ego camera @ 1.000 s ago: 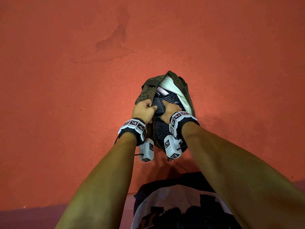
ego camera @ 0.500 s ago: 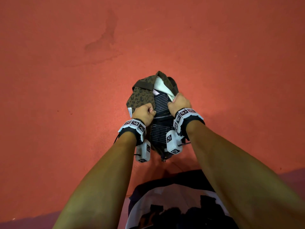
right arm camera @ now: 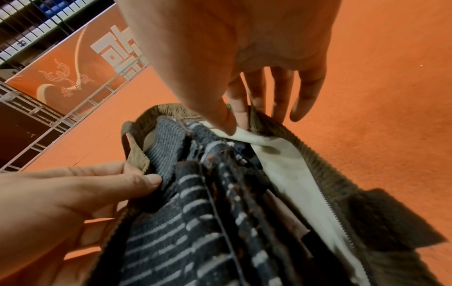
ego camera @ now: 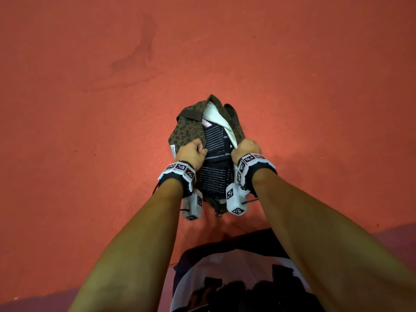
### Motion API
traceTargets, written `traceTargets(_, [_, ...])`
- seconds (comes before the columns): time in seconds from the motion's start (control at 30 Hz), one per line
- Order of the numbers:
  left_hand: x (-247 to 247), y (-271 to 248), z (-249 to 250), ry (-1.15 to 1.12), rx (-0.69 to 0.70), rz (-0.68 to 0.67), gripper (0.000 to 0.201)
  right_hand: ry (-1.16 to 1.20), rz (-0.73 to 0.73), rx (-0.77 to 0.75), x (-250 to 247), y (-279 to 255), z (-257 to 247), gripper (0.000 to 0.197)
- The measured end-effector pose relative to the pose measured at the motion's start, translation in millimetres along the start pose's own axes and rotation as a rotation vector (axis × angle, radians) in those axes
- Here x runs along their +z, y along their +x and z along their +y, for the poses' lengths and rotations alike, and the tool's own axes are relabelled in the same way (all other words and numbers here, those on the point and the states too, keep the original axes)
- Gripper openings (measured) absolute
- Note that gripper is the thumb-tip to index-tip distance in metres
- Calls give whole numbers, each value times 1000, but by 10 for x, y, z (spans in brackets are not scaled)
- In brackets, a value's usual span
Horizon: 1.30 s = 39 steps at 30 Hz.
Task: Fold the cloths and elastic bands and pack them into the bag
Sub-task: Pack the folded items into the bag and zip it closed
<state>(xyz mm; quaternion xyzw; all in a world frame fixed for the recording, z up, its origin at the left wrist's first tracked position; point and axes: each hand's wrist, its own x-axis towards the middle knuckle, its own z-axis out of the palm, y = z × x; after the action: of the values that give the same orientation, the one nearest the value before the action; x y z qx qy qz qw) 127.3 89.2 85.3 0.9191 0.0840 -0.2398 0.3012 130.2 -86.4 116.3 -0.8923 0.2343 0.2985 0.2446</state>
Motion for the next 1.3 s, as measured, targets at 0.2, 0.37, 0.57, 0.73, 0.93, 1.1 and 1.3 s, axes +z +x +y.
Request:
traceTargets(0.2, [-30,-61,10,31,-47,-35,27,154,95,-35,-128,-91,-76,26])
traceTargets(0.37, [-105,-149,-10,39,-61,-33,25,207,138,-108,-181,-190,-120,36])
traceTargets(0.57, [-147,-338,-98,53,-36,4,22,195,92,-168,-206,-286,-145,39])
traceTargets(0.73, [-263,-341,-8,-93,9,38,20,187,11,-264,-231,-314,-293,32])
traceTargets(0.93, [-439,-351,184,-271,55,13,15,128,8,-438,-264,-380,-630,36])
traceTargets(1.1, [-468,-323,212,-403,52,11,16,25,7,-483,-200,-383,-658,36])
traceTargets(1.3, [-245,-325,193,-467,58,-5,24,61,-91,-410,-23,-385,-472,38])
